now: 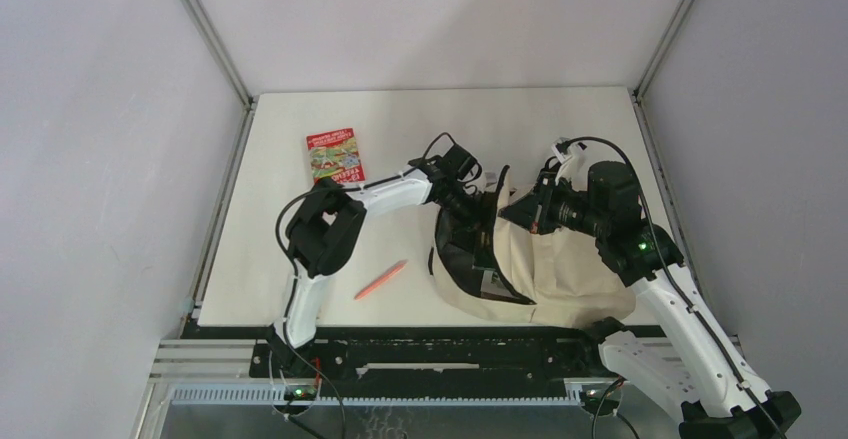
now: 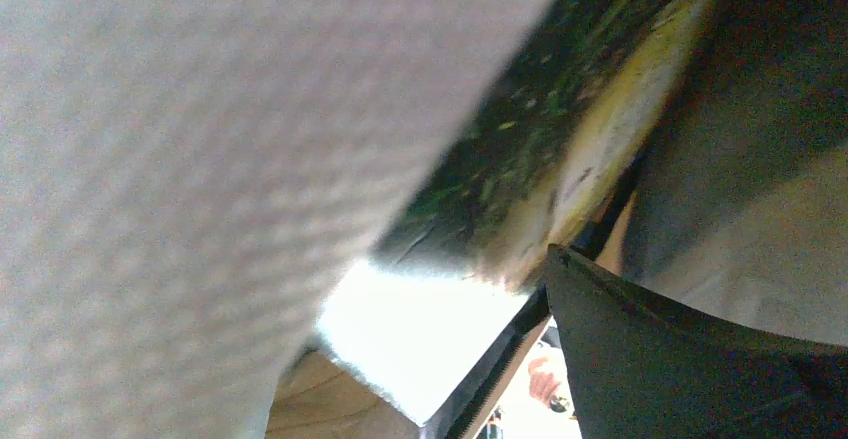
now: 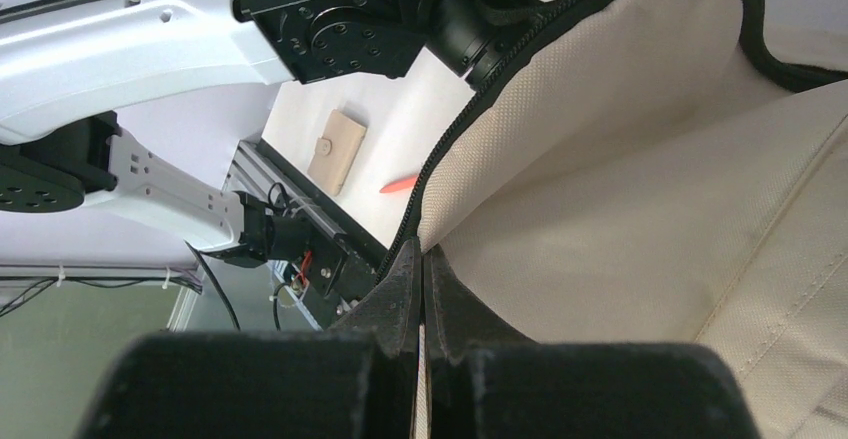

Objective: Pack the student bag
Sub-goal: Place the book in the student bag, then move the book to the center of the board.

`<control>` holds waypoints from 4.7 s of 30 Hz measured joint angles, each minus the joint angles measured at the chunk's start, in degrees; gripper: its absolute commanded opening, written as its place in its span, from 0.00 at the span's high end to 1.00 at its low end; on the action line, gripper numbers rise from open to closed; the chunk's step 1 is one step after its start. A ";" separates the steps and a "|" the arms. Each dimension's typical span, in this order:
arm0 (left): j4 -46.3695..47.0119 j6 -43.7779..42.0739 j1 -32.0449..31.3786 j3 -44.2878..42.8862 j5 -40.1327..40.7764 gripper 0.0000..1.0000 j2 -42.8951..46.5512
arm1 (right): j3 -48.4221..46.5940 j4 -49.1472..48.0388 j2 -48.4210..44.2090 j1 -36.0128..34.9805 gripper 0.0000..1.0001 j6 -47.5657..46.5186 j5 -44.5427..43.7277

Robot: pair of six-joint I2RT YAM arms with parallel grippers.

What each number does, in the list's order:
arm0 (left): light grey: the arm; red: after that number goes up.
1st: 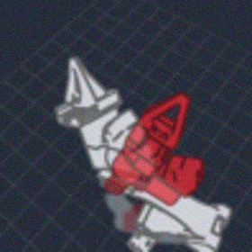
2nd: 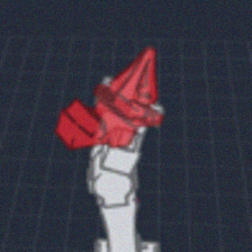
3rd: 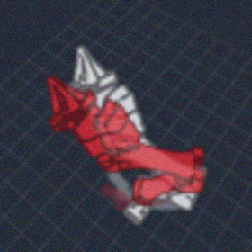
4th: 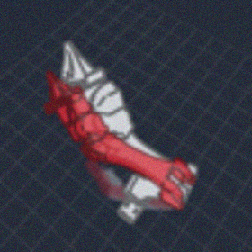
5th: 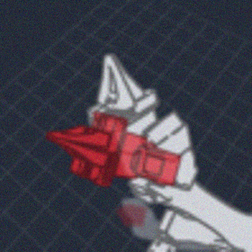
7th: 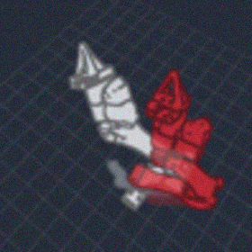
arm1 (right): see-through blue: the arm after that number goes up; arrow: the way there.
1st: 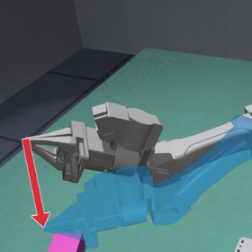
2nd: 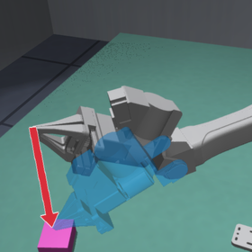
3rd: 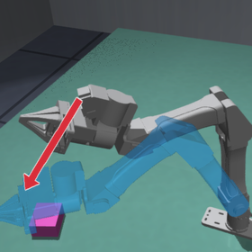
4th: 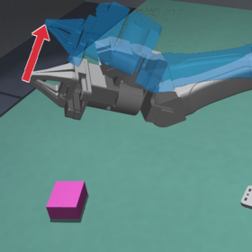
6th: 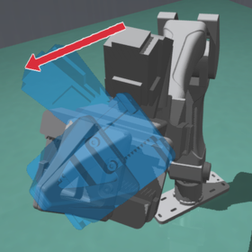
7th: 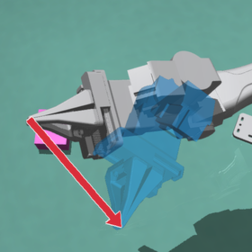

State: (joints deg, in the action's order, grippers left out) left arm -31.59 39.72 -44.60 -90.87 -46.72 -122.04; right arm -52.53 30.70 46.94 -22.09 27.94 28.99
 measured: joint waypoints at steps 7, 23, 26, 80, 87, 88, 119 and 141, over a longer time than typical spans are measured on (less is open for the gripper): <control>-4.17 -2.97 0.04 0.00 3.67 0.14 1.38 | 0.00 -0.02 0.00 -0.09 1.00 0.00 0.02; -6.97 -4.37 0.15 0.15 8.87 0.57 8.15 | 0.00 -0.15 0.79 -0.57 1.00 0.00 0.00; -7.17 -4.39 0.17 0.13 8.81 0.75 8.13 | 0.00 -0.24 0.98 -0.59 1.00 0.00 0.00; -15.28 -13.90 29.07 14.53 24.02 0.39 36.04 | 0.90 -4.85 18.51 -16.28 1.00 0.94 -14.05; -15.34 -15.87 35.43 14.82 37.97 0.38 37.42 | 1.07 -4.17 33.90 -15.93 0.96 3.80 -22.16; -15.30 -16.33 36.04 14.80 39.41 0.38 37.29 | 1.44 -3.65 34.77 -15.45 0.94 4.07 -23.52; -7.61 -13.79 51.17 -2.05 38.93 0.48 2.10 | 0.96 4.85 9.25 -11.72 0.29 4.85 -34.01; 5.53 0.52 40.98 13.81 31.54 1.00 8.81 | -2.12 -0.92 15.61 -11.04 0.29 7.39 -28.70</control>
State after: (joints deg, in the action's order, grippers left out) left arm -26.06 40.25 -3.62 -77.06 -15.18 -113.23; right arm -54.65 29.78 62.54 -33.12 35.33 0.30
